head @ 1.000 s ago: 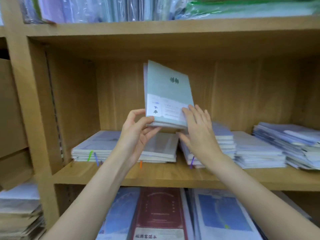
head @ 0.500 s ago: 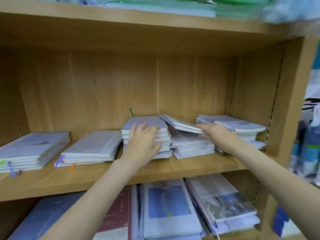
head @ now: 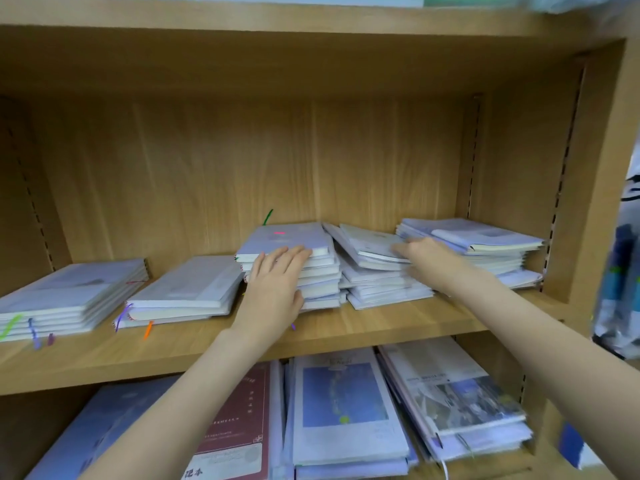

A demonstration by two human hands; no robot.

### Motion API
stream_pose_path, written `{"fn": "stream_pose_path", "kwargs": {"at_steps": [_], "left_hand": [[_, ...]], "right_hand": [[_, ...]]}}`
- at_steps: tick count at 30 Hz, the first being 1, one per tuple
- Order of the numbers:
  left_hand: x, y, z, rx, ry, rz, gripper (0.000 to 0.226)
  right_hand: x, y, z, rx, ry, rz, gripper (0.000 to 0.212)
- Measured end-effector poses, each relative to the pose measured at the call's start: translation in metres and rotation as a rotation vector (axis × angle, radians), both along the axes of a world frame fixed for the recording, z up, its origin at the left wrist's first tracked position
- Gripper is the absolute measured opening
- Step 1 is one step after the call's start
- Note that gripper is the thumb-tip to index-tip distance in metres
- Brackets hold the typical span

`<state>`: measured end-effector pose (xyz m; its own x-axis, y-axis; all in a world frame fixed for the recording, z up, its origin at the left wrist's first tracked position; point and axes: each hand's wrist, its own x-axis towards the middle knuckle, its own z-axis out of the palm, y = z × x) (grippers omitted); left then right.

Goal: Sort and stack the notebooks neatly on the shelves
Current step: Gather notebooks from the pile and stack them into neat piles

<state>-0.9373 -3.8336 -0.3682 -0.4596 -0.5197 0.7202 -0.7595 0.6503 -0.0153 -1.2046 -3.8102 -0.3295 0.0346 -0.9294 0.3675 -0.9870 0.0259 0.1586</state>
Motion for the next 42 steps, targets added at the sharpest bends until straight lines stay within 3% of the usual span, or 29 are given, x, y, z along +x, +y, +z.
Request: {"fn": "stream_pose_path", "kwargs": {"at_steps": [2, 5, 7, 13, 16, 21, 23, 27, 30, 33, 35, 42], "left_hand": [[0.000, 0.001, -0.004, -0.021, -0.024, -0.005, 0.067], [-0.002, 0.003, -0.010, -0.023, -0.032, -0.001, 0.068], [-0.003, 0.004, -0.011, -0.047, -0.041, 0.015, 0.069], [0.001, 0.021, -0.001, 0.035, -0.053, 0.050, 0.065], [0.034, 0.028, -0.011, 0.012, 0.099, -0.007, 0.054], [0.119, 0.019, -0.026, 0.061, 0.393, 0.112, 0.051], [0.151, 0.011, -0.028, 0.178, 0.474, 0.158, 0.060], [0.202, -0.003, -0.024, 0.385, 0.565, 0.178, 0.078], [0.221, -0.012, -0.021, 0.538, 0.528, 0.140, 0.086], [0.230, -0.024, -0.021, 0.607, 0.469, 0.130, 0.086], [0.234, -0.032, -0.021, 0.627, 0.478, 0.123, 0.081], [0.240, -0.043, -0.026, 0.646, 0.540, 0.060, 0.080]], "right_hand": [[0.017, 0.014, -0.002, -0.042, -0.102, 0.209, 0.052], [0.039, 0.018, -0.013, -0.094, -0.275, 0.314, 0.052], [0.047, 0.014, -0.018, -0.193, -0.393, 0.286, 0.041], [0.066, 0.003, -0.011, -0.153, -0.367, 0.046, 0.032], [0.078, 0.009, -0.004, -0.256, -0.395, 0.075, 0.034], [0.158, 0.023, 0.003, -0.699, -0.438, 0.483, 0.023], [0.204, 0.019, 0.003, -0.664, -0.487, 0.614, 0.022], [0.286, -0.001, -0.025, -0.299, -0.470, 0.720, 0.038], [0.314, -0.021, -0.054, -0.074, -0.344, 0.377, 0.054], [0.314, -0.032, -0.059, -0.002, -0.425, 0.198, 0.055], [0.310, -0.036, -0.054, 0.019, -0.555, 0.248, 0.050], [0.304, -0.040, -0.053, -0.101, -0.707, 0.325, 0.039]]}}
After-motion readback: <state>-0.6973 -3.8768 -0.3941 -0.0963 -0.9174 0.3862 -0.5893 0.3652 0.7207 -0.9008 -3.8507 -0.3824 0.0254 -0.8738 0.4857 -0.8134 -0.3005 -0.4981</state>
